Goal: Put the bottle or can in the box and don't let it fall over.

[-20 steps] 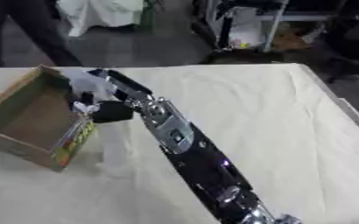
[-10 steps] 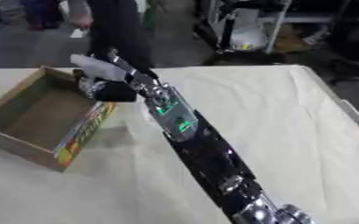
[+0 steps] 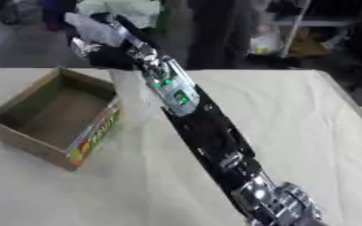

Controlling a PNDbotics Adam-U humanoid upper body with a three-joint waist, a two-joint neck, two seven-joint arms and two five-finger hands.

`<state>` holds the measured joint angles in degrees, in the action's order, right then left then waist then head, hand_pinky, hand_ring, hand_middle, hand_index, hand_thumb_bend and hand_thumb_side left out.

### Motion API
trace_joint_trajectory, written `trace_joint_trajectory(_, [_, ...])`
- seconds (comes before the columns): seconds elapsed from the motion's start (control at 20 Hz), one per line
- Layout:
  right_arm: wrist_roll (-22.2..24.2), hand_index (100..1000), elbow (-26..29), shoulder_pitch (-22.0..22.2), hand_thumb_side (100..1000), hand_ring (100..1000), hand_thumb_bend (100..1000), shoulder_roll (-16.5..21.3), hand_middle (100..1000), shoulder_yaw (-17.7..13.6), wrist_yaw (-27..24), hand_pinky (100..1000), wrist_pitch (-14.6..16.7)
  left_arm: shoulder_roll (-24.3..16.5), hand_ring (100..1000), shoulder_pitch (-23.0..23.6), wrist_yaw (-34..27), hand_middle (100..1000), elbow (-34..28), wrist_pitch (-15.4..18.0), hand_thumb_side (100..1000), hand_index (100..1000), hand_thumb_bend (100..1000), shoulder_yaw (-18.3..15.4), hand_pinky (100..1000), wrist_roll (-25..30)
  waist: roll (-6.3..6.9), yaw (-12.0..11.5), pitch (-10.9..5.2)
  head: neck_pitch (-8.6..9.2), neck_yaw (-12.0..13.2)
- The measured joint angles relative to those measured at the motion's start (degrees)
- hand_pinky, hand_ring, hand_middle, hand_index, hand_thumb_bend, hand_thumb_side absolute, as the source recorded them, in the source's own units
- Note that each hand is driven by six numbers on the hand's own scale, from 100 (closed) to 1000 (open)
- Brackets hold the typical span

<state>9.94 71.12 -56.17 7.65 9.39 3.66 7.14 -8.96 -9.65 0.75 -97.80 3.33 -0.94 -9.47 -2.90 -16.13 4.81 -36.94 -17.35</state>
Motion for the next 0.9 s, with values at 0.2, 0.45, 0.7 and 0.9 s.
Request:
trace_joint_trajectory(0.2, [-0.97, 390, 0.11, -1.05, 420, 518, 100, 0.03, 233, -0.90, -1.89, 525, -1.42, 0.70, 1000, -2.18, -0.80, 923, 0.42, -0.01, 658, 832, 448, 1.25, 553, 1.28, -0.13, -4.61, 0.84, 0.64, -2.37])
trace_joint_trajectory(0.45, [-1.79, 396, -0.62, -1.81, 436, 533, 100, -0.44, 244, -1.62, -3.07, 541, -2.34, 1.45, 1000, -4.55, -1.25, 922, 1.12, -0.01, 657, 832, 448, 2.00, 553, 2.13, -1.01, -8.82, 1.86, 1.35, -5.44])
trace_joint_trajectory(0.7, [-1.69, 406, -2.23, -1.59, 470, 554, 100, -1.68, 260, -2.18, -3.41, 553, -2.13, 1.49, 1000, -5.92, -1.29, 923, 1.40, 0.06, 658, 831, 450, 2.43, 552, 2.55, -2.06, -10.02, 3.24, 1.82, -7.02])
trace_joint_trajectory(0.9, [-0.70, 609, -3.46, 0.25, 494, 714, 100, -3.66, 481, -2.46, -4.52, 628, -0.94, 1.50, 1000, -6.21, -1.19, 923, 1.43, 0.02, 661, 831, 445, 2.49, 552, 2.59, -2.91, -9.80, 4.50, 2.05, -7.36])
